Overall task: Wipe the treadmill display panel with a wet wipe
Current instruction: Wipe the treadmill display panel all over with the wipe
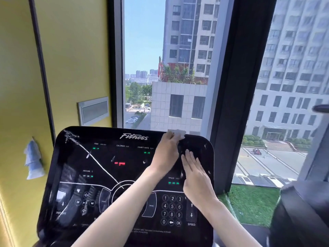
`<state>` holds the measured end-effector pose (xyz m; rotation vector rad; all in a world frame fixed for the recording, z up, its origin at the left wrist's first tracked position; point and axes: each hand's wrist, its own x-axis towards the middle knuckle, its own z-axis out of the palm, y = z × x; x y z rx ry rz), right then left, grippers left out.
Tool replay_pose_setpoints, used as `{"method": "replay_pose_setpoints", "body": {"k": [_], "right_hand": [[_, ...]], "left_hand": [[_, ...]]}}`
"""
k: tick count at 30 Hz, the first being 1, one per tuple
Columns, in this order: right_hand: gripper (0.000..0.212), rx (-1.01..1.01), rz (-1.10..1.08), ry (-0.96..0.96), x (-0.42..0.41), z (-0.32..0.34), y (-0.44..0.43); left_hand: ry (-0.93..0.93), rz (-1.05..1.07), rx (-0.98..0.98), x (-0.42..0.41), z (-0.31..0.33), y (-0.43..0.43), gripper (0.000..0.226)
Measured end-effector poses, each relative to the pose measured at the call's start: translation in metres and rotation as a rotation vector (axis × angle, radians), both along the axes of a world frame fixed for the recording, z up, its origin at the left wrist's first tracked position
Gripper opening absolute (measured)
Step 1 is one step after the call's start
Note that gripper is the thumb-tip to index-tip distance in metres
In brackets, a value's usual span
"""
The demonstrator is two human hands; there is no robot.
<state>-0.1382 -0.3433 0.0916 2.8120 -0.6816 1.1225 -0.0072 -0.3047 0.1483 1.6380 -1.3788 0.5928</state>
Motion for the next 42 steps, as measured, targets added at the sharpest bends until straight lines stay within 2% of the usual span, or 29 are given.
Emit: {"method": "replay_pose_setpoints", "body": {"k": [4, 5, 9, 10, 15, 16, 18, 20, 21, 24, 25, 30, 33, 35, 36, 40, 42], "right_hand": [[0.077, -0.001, 0.005, 0.017, 0.0, -0.002, -0.002], [0.079, 0.005, -0.011, 0.025, 0.001, -0.003, -0.002], [0.082, -0.004, -0.021, 0.082, -0.002, -0.002, -0.008], [0.083, -0.016, -0.013, 0.088, -0.003, 0.0, -0.009], [0.087, -0.007, -0.037, 0.093, -0.006, 0.004, -0.007], [0.086, -0.005, -0.023, 0.122, -0.006, 0.004, -0.007], [0.081, -0.027, 0.021, 0.129, -0.009, 0.009, -0.009], [0.078, 0.002, 0.044, 0.18, -0.012, 0.009, -0.015], [0.079, 0.018, 0.042, 0.187, -0.013, 0.009, -0.015], [0.081, 0.013, 0.052, 0.172, -0.011, 0.012, -0.008], [0.08, -0.006, 0.067, 0.169, -0.012, 0.013, -0.005], [0.079, -0.035, 0.016, 0.113, -0.031, 0.004, -0.003], [0.084, 0.015, -0.094, 0.1, -0.049, -0.01, -0.016], [0.081, 0.046, -0.105, 0.057, -0.054, -0.012, -0.02], [0.078, 0.033, -0.088, 0.039, -0.053, -0.012, -0.021], [0.074, 0.023, -0.087, 0.055, -0.052, -0.013, -0.023], [0.077, 0.045, -0.121, 0.065, -0.052, -0.015, -0.028]], "left_hand": [[0.375, 0.177, -0.259, 0.019, 0.009, 0.005, 0.039], [0.373, 0.167, -0.253, 0.012, 0.012, 0.003, 0.038], [0.019, -0.043, 0.071, -0.017, 0.012, -0.013, 0.026], [0.003, -0.066, 0.093, -0.014, 0.014, -0.014, 0.026], [0.387, 0.082, -0.237, 0.002, 0.018, -0.013, 0.03], [0.382, 0.035, -0.217, -0.004, 0.018, -0.015, 0.03], [0.191, -0.078, -0.043, -0.02, 0.018, -0.024, 0.025], [0.042, -0.101, 0.095, -0.02, 0.019, -0.026, 0.02], [0.058, -0.084, 0.082, -0.015, 0.023, -0.026, 0.022], [0.326, 0.066, -0.16, -0.004, 0.029, -0.022, 0.029], [0.36, 0.084, -0.203, -0.008, 0.028, -0.023, 0.029], [0.042, -0.075, 0.061, -0.042, 0.018, -0.04, 0.02], [0.179, 0.045, -0.104, -0.022, 0.022, -0.034, 0.023], [0.273, 0.135, -0.221, -0.017, 0.018, -0.03, 0.024], [0.263, 0.129, -0.232, -0.024, 0.017, -0.031, 0.023], [0.031, 0.008, -0.155, -0.044, 0.005, -0.043, 0.017], [0.116, 0.027, -0.196, -0.034, 0.008, -0.041, 0.021]]}}
